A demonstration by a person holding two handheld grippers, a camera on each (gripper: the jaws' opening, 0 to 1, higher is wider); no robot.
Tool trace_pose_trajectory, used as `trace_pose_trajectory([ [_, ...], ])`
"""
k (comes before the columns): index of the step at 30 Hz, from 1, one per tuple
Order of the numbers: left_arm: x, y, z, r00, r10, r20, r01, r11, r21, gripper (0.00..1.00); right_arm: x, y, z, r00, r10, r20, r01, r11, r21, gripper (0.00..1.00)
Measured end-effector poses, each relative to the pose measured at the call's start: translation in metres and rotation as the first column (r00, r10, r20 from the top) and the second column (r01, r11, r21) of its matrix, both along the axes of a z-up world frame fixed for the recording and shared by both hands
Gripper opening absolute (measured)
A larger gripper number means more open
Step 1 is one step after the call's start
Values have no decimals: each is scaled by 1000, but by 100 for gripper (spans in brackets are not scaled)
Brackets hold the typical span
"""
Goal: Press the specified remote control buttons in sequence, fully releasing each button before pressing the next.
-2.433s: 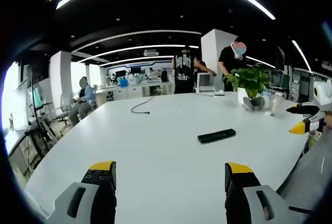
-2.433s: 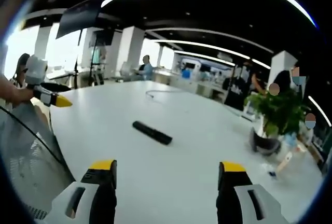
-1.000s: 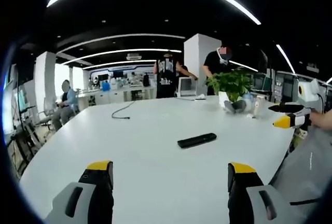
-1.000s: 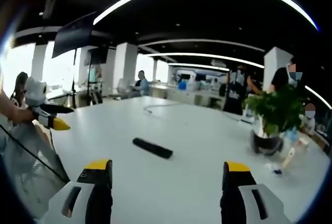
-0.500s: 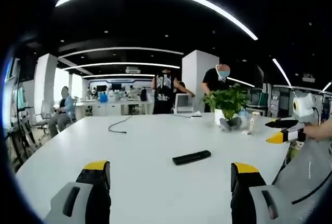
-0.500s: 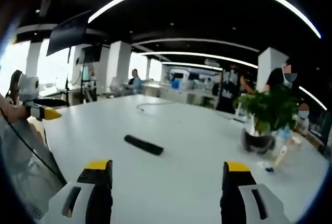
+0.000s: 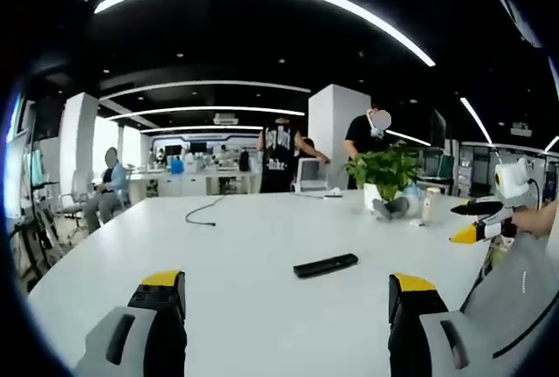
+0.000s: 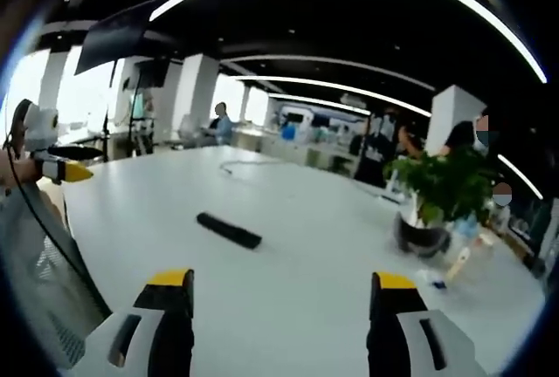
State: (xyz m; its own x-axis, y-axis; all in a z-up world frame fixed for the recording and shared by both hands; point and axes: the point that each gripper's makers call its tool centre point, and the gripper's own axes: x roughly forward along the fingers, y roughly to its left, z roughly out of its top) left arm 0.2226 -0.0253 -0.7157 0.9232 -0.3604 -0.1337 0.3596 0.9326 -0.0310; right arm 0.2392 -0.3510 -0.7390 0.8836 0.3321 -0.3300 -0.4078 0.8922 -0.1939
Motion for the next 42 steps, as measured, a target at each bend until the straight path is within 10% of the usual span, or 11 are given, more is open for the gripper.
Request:
trace_pose_trajectory([
  [12, 2, 9, -5, 999, 35, -32, -35, 999, -20, 100, 0, 0, -5, 999, 5, -33, -4, 1000, 29, 81],
  [15, 3, 10, 11, 998, 38, 52, -35, 998, -56, 100, -1, 4, -7, 998, 16, -65, -10, 996, 85, 83],
  [32, 4, 18, -17, 984, 34, -176, -52, 994, -97, 97, -3, 8, -16, 991, 37, -126, -19, 990, 143, 81],
  [42, 24, -1, 4, 985, -46, -166, 24, 991, -130, 95, -2, 1, -18, 992, 16, -129, 4, 988, 156, 78],
])
